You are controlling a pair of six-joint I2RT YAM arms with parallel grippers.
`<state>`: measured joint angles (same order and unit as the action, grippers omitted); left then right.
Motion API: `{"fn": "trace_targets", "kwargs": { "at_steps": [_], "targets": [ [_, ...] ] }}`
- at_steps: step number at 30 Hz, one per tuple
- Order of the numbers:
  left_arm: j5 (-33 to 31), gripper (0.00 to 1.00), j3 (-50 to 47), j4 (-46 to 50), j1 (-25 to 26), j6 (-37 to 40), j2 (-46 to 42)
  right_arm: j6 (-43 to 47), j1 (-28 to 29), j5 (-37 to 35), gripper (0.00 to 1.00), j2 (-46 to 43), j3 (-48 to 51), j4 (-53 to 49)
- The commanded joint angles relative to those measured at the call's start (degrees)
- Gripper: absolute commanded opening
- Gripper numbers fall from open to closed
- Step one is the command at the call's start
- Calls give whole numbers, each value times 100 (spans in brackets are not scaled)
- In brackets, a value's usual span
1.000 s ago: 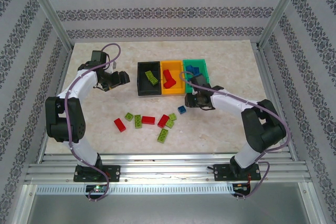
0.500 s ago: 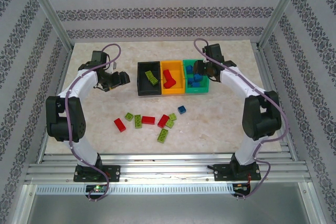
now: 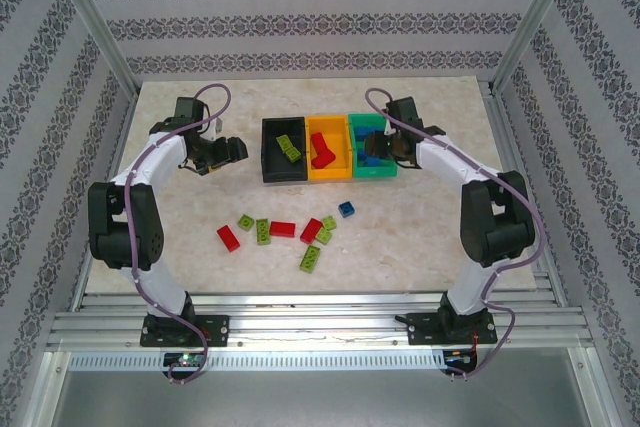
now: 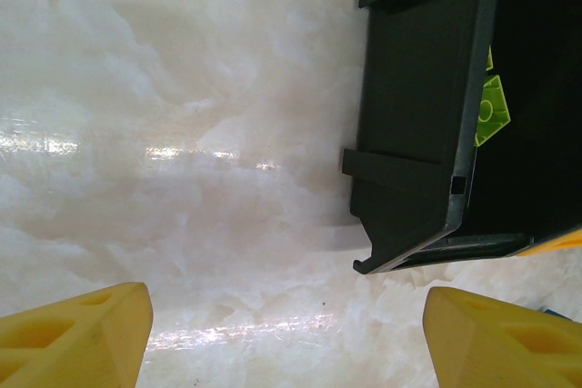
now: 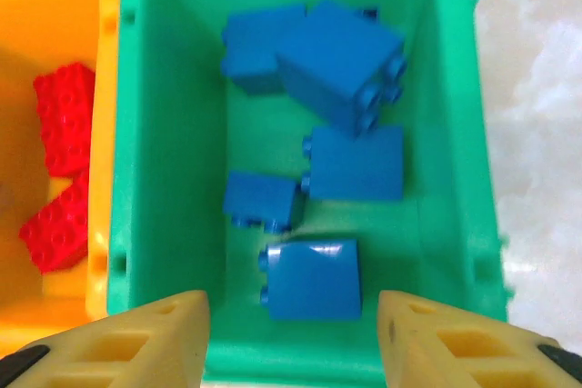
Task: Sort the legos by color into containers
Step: Place the lego in the container, then pick up the lego from the center of the table.
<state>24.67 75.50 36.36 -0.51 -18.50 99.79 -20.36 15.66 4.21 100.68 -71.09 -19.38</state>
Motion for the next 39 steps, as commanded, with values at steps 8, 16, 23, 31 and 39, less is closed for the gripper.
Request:
{"fn": "trace_targets", "kwargs": {
  "at_steps": [8,16,23,31,39],
  "targets": [
    [201,79,110,-173,-80,-72,50,-38,585,144,53,-1045,1230,301],
    [186,83,96,-134,-81,-57,18,-252,1184,20,54,-1249,1653,355],
    [282,83,61,-182,-80,-84,19,-384,1517,-6,54,-1212,1838,377],
    [349,85,95,-156,-84,-62,58,-403,1727,-8,54,-867,1790,386],
    [373,90,121,-143,-80,-54,50,-260,1862,-264,54,-434,1681,132]
  ]
}}
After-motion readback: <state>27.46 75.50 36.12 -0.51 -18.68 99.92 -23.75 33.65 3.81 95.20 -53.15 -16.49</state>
